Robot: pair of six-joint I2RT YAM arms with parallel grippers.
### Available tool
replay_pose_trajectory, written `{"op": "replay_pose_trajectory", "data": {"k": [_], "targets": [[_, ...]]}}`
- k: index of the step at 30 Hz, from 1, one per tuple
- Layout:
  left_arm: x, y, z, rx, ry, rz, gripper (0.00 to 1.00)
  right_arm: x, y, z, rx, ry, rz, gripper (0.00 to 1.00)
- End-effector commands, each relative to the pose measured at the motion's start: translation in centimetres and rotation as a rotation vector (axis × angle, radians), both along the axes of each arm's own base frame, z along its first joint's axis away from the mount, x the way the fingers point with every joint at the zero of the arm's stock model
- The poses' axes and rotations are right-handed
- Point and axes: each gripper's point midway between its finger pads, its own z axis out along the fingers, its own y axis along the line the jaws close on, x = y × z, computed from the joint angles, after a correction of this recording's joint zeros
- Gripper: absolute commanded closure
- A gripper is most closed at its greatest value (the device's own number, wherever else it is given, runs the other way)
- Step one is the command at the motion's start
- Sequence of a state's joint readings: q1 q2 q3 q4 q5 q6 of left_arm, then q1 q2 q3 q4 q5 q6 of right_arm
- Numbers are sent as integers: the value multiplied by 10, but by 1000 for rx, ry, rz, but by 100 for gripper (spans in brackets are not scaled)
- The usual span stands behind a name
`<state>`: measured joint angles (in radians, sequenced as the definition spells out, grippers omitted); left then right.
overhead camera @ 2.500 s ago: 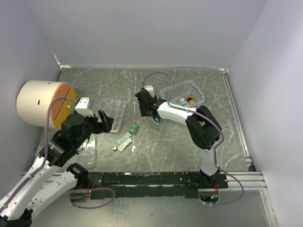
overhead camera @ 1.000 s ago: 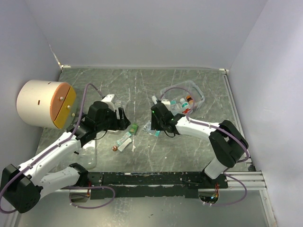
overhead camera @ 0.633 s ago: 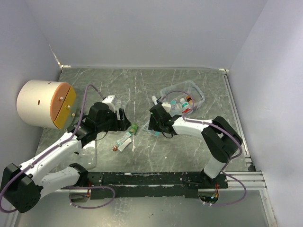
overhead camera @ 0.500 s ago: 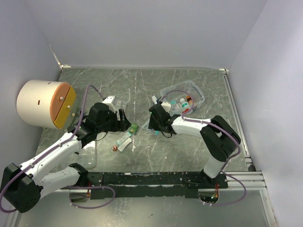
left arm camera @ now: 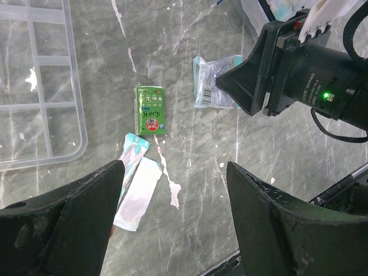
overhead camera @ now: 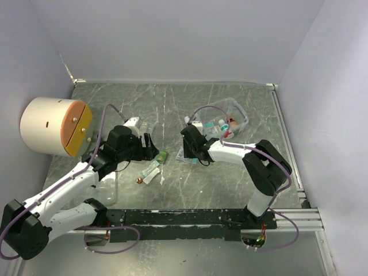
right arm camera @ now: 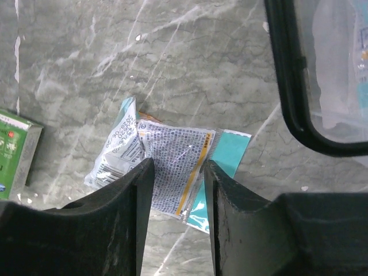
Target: Organize the medicine kit
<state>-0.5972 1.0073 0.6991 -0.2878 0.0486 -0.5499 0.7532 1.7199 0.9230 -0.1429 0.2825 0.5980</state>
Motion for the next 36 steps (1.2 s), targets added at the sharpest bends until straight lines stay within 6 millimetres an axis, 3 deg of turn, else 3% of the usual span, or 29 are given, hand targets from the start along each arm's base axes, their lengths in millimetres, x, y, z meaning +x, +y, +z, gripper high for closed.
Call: {"op": "replay_pose_trajectory", "data": {"k": [1, 11, 16, 19, 25, 36], "targets": [[2, 3, 6, -5, -40, 5, 17, -12, -15, -12, -128, 53, 145, 63], [-2, 1, 2, -15, -19, -3, 17, -18, 1, -17, -52, 73, 237, 85], [-3, 1, 1, -23, -15, -1, 17, -14, 6, -9, -16, 27, 233, 95], [-3, 2, 1, -20, -17, 1, 17, -9, 7, 3, -5, -4, 233, 100], [-1, 3, 6, -22, -28, 12, 17, -2, 12, 37, 39, -82, 232, 100], [-1, -1, 18, -66, -46, 15, 16, -8, 17, 96, 163, -246, 298, 100]]}}
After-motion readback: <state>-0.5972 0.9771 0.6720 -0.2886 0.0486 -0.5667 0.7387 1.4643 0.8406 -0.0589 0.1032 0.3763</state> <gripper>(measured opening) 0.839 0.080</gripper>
